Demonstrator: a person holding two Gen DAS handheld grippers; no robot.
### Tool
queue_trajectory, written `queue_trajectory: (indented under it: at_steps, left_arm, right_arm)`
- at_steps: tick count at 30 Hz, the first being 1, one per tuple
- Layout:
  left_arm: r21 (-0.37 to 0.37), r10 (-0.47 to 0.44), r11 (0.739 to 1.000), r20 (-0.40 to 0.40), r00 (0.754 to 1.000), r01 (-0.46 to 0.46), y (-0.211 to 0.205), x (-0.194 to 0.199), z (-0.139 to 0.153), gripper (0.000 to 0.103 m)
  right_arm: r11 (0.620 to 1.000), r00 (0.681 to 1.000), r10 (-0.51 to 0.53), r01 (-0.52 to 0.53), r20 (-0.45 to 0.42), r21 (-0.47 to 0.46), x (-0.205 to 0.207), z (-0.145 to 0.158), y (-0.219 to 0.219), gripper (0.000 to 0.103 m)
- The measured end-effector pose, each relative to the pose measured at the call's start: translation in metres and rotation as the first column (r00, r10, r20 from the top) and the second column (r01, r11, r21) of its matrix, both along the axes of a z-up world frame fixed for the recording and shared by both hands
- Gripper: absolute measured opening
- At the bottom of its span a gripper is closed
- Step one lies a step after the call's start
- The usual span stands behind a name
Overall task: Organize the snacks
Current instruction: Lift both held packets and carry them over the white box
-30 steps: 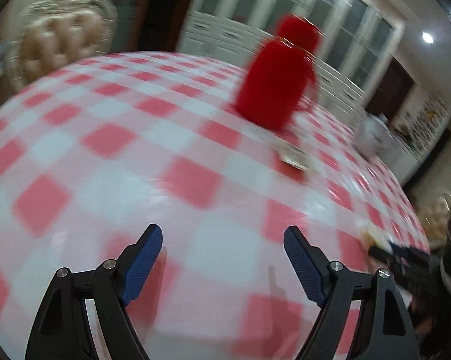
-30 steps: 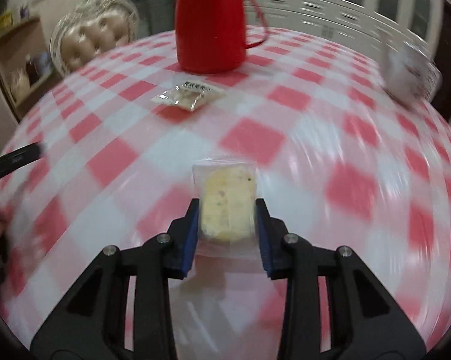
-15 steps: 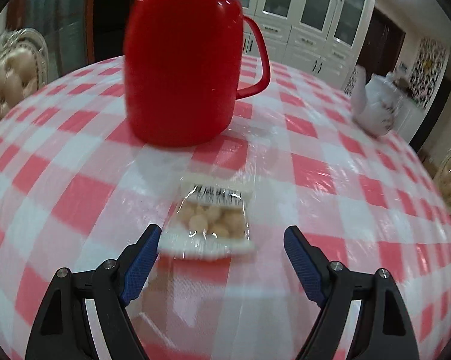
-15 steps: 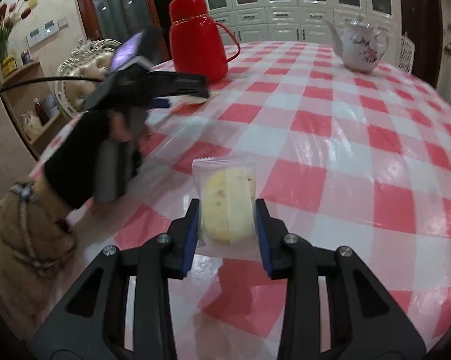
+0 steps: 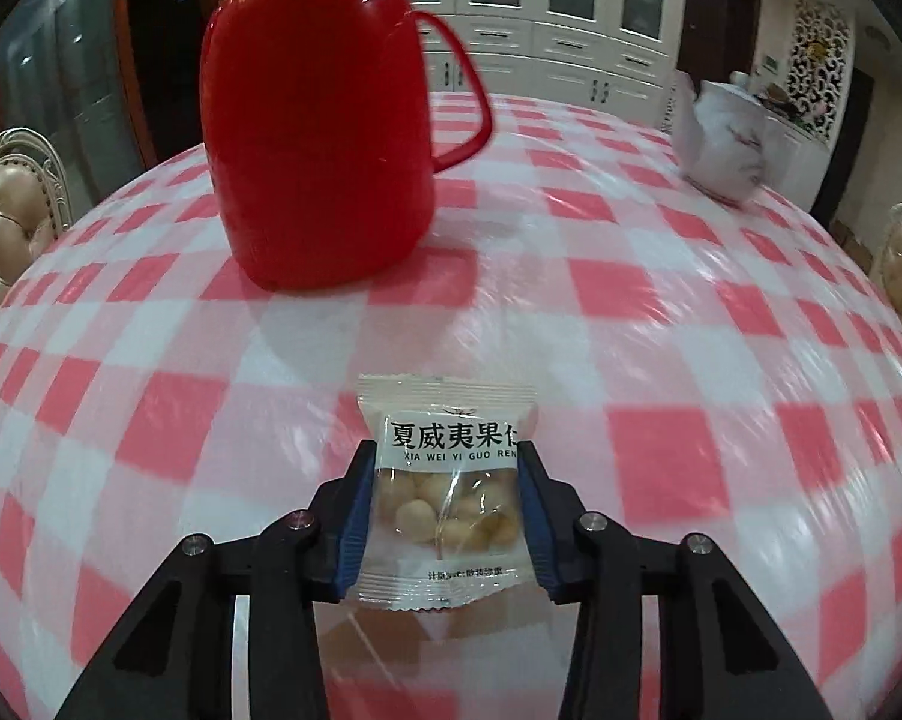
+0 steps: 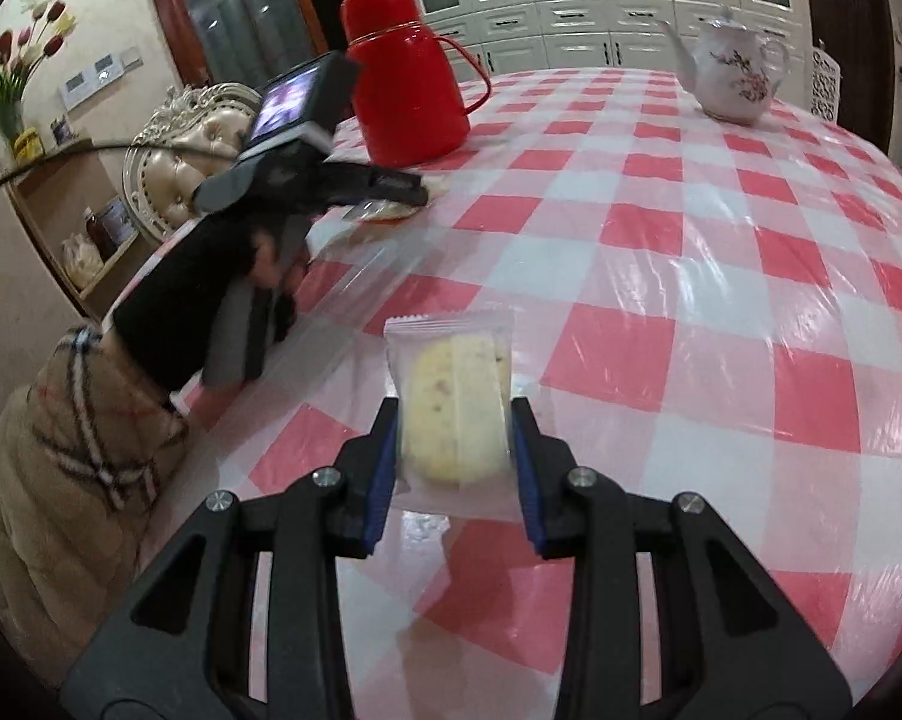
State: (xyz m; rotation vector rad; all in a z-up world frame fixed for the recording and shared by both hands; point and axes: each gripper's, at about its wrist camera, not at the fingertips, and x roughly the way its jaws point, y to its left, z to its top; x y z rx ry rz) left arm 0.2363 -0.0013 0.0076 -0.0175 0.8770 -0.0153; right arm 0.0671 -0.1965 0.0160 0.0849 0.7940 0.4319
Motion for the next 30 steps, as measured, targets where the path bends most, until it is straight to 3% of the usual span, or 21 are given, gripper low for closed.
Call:
queue_trajectory:
  at_steps: [5,11,18,21,30]
  left_arm:
    - [-0.009,-0.023,1.000,0.044,0.999,0.024,-0.013,-0.054,0.017,0.045]
    - [-0.022,-0.029,0.999,0.039,0.999,0.029,-0.021,-0.123,0.018,0.045]
    - [-0.042,-0.016,0.999,0.120,0.993,0.021,-0.017,-0.203,0.032,0.045]
    - [-0.069,-0.014,0.997,0.113,0.994,0.022,-0.014,-0.232,0.023,0.045]
    - [-0.058,-0.083,0.994,0.167,0.983,0.094,-0.033,-0.280,0.030,0.045]
  right_arm:
    - [0.999,1.000,-0.005,0.005,-0.004,0.043,0.000,0.000,-0.005,0.039]
    - [0.997,1.000,-0.026,0.025,0.006,0.077,-0.001,0.003,-0.012,0.039]
    - [0.995,0.996,-0.088,0.087,0.023,0.056,-0.014,0.007,-0.015,0.039]
    - [0.991,0.994,-0.109,0.108,0.017,0.077,-0.036,0.012,-0.013,0.039]
    - [0.995,0.991,-0.089,0.093,0.097,-0.032,-0.113,0.027,0.016,0.039]
